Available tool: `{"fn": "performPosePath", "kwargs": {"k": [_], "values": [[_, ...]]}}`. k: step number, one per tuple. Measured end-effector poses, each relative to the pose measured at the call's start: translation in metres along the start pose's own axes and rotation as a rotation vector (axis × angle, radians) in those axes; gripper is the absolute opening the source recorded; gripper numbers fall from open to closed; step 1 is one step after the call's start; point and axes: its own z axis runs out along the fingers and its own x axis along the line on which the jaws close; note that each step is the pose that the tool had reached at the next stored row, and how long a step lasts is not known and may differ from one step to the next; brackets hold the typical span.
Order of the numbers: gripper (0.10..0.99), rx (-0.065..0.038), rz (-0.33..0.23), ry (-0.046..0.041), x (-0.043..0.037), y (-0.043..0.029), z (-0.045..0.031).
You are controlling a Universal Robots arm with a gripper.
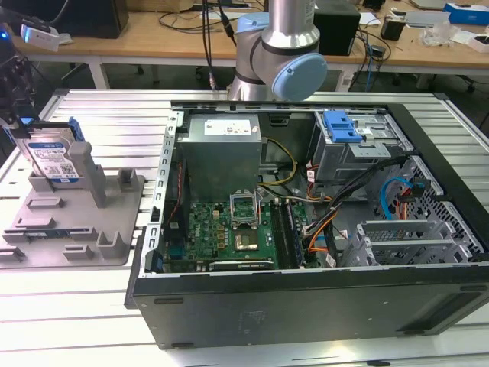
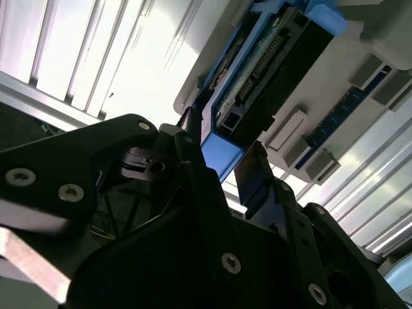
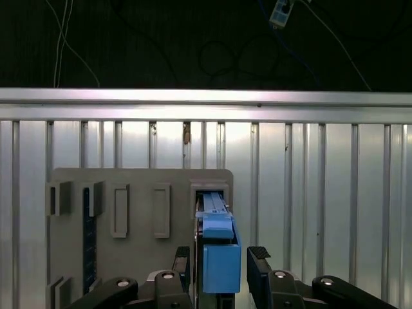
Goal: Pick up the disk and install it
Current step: 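Pick up the disk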
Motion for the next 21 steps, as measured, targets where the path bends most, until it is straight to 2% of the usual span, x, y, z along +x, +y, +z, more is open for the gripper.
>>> {"fn": "performPosePath", "kwargs": {"k": [16,21], "values": [[0.482,0.000,0.000,0.0002,0.0000,0.0000,0.0082],[0.482,0.000,-0.002,0.0033,0.0000,0.0000,0.0095]]}}
